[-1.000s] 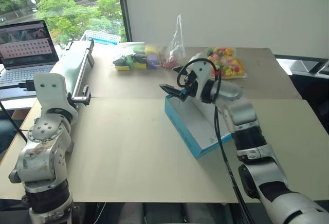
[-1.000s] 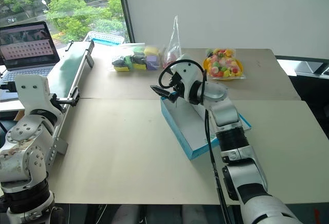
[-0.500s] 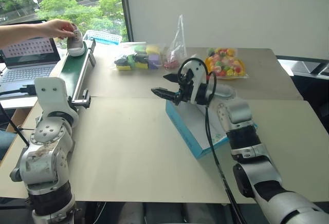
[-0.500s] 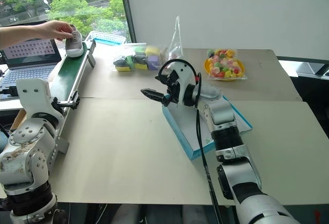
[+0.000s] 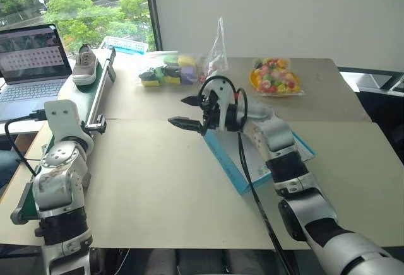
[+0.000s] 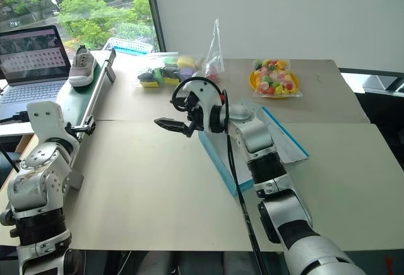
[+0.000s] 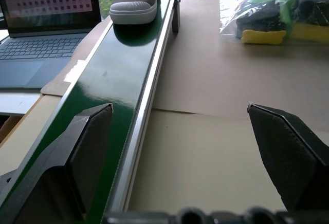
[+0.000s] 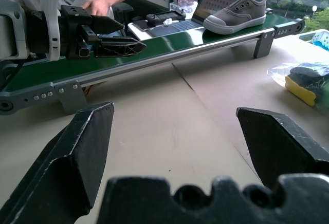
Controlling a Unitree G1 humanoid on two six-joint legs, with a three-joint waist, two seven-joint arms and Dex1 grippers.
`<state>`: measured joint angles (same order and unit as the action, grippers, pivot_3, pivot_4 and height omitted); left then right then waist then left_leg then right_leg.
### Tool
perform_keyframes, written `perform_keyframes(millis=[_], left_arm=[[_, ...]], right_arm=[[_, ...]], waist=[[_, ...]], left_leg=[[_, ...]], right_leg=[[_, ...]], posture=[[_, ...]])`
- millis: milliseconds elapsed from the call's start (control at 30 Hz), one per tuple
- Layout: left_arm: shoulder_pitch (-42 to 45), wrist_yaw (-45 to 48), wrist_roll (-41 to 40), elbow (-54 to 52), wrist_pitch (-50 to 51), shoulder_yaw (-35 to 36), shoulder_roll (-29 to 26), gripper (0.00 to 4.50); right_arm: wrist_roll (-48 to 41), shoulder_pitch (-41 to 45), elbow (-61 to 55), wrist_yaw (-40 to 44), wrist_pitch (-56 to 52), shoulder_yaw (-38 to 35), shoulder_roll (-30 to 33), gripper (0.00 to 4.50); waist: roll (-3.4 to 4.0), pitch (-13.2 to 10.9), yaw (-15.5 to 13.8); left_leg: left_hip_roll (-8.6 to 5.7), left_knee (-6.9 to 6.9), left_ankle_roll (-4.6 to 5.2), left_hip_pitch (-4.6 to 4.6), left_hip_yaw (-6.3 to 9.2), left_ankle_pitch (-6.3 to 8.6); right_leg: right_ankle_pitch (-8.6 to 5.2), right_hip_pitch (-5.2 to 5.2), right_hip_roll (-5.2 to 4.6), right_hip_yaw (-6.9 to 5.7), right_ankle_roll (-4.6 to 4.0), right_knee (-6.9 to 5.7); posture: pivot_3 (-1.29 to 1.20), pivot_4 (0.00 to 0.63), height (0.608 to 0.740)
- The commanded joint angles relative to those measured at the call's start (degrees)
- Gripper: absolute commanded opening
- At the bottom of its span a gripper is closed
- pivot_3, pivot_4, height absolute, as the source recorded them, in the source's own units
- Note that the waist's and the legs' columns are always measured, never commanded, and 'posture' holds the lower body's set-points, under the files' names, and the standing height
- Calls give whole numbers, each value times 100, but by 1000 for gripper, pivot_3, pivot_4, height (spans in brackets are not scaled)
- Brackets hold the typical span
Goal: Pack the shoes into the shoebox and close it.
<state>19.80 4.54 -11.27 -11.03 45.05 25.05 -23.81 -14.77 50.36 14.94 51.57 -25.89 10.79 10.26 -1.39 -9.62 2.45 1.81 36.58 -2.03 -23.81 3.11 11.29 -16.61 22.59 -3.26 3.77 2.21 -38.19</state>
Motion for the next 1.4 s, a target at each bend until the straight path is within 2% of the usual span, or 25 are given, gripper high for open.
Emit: perform_keyframes(millis=[33,200,433,667,1033,1133,1267,1400], left_arm=[[101,177,-96,283,-298,243,-283,4500],[335,499,-83,952,-648,246,-796,4500],[1157,997,64,2871,-1452,-36,-1506,4500],[2008,1209,227,4611,-2307,-321,-1749,4500],[2576,860,382,6301,-2969,-389,-1900,4500],[2580,906,338,6534,-2933,-417,-1902,3760],[2574,1039,160,6474,-2904,-354,-1825,2270],[2513,1074,10,5987,-2800,-333,-1678,727]], right_arm=[[-135,3,-465,-43,-122,-30,-48,4464],[-184,-227,-874,-140,-407,14,-112,4464],[-242,-463,-1305,-205,-768,-7,-51,4464],[-306,-542,-1556,-338,-975,-16,26,4464],[-264,-590,-1704,-510,-1059,49,126,4464],[-227,-593,-1694,-565,-1027,42,162,4500],[-217,-591,-1702,-648,-1033,58,197,4500],[-194,-592,-1697,-675,-1039,106,232,4500]], waist=[[0,0,-5],[0,0,1],[0,0,0],[-3,-1,-2],[-4,0,17],[-4,0,10],[-4,0,-3],[-4,0,-16]], left_leg=[[0,0,0,0,1,0],[1,-3,0,0,1,0],[0,-4,0,0,-1,0],[0,-7,0,-3,-1,-1],[1,-4,-6,-40,-6,-6],[-2,-3,-6,-39,-6,-6],[-1,-3,-7,-34,-6,-7],[-2,0,-11,-34,-4,-12]], right_leg=[[0,0,0,-1,0,0],[0,3,2,-1,0,0],[0,6,2,-1,0,-2],[0,12,2,-3,0,-5],[0,71,3,-2,0,-48],[0,70,2,-2,0,-50],[-1,70,3,-3,0,-61],[-1,70,3,-3,0,-67]], posture=[[0,150,740],[0,150,740],[0,150,740],[0,150,740],[0,150,740],[0,150,740],[0,150,740],[0,150,740]])
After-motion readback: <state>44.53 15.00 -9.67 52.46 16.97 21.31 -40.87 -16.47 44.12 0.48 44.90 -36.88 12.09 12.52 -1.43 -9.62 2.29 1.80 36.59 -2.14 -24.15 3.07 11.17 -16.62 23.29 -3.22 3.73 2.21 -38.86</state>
